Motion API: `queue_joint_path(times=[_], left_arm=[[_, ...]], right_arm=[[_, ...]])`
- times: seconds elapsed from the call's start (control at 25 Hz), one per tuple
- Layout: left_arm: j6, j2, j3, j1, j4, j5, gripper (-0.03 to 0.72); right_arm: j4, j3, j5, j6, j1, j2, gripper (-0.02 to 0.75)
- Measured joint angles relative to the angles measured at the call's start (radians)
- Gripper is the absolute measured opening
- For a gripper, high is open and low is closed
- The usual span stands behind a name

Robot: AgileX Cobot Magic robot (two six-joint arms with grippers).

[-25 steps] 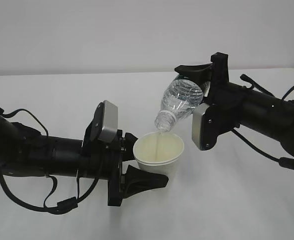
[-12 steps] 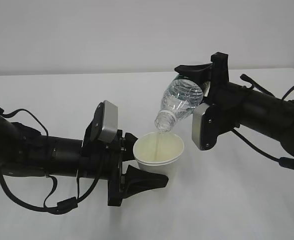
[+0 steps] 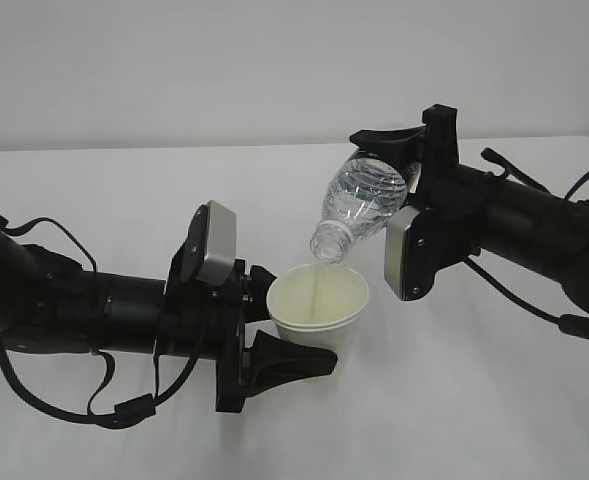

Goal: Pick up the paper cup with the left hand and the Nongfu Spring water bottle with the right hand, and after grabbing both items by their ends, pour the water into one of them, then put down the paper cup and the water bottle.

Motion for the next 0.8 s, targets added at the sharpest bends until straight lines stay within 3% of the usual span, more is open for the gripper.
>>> queue_joint_path(times=[0.8], left_arm=[[0.0,0.0,0.0,0.0,0.0,0.0,0.477]], right_arm=[[0.0,0.0,-0.008,-0.002,0.0,0.0,0.456]])
